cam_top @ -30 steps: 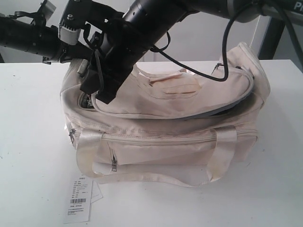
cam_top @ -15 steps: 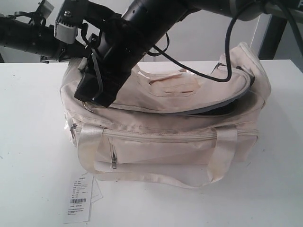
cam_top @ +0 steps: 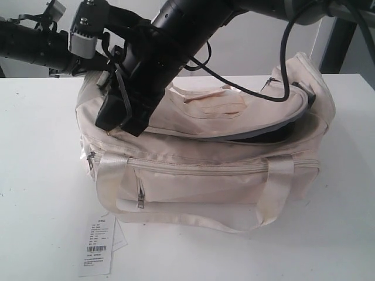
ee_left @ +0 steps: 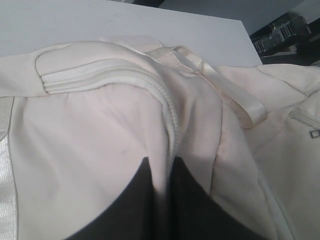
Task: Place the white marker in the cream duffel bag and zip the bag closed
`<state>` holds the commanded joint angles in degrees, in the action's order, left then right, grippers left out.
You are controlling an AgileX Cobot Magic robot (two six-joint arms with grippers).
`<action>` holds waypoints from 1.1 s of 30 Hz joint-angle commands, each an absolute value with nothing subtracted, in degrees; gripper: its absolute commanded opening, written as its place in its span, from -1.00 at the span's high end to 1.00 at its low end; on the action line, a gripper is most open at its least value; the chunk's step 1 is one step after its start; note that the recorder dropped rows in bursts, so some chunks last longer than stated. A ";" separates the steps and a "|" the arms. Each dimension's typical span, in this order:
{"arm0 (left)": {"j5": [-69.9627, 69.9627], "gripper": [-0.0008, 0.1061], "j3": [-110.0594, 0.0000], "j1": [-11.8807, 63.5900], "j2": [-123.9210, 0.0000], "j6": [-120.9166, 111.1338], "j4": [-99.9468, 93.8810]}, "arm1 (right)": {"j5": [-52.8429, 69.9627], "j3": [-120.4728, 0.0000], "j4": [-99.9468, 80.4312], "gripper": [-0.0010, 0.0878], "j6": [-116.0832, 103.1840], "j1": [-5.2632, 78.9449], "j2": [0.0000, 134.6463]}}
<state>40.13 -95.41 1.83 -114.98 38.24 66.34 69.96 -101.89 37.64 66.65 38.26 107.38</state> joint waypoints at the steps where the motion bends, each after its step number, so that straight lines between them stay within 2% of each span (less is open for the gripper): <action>1: 40.13 0.97 -95.41 1.83 -114.98 38.24 66.34 | 69.96 -101.89 37.60 0.98 66.65 38.26 107.34; 33: 40.38 0.97 -95.41 1.83 -114.98 38.51 66.34 | 69.96 -101.89 29.74 0.98 62.74 38.26 106.47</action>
